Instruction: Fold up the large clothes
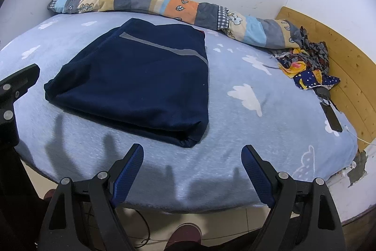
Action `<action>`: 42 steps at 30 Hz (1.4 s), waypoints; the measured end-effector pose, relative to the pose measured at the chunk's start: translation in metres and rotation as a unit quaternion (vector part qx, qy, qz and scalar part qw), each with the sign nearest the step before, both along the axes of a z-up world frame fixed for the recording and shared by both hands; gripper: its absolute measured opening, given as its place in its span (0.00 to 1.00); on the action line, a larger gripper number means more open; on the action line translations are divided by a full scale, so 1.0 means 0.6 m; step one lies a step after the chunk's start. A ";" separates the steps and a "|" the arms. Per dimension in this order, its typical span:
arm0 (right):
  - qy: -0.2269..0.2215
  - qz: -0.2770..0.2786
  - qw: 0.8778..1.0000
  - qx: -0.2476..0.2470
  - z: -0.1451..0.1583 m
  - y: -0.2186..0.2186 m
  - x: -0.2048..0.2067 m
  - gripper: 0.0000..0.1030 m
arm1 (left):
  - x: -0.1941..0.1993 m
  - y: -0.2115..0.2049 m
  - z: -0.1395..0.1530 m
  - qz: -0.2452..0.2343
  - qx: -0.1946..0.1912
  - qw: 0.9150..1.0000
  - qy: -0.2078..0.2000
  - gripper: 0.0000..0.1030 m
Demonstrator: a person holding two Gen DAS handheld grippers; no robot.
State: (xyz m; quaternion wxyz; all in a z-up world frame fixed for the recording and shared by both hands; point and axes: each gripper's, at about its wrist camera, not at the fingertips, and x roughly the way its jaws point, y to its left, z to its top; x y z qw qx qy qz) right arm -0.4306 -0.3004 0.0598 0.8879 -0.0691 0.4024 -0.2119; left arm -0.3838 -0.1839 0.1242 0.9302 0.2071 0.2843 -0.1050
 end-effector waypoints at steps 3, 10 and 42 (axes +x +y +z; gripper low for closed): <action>0.003 0.001 1.000 -0.003 -0.002 0.001 0.001 0.85 | -0.003 -0.002 -0.001 -0.001 0.005 1.000 -0.004 1.00; 0.006 0.002 1.000 -0.006 -0.006 0.002 0.002 0.85 | 0.002 -0.003 -0.004 0.000 0.006 1.000 0.004 1.00; -0.079 0.003 0.997 0.012 0.126 0.012 -0.048 0.92 | -0.042 0.073 0.149 0.014 -0.056 0.998 -0.026 1.00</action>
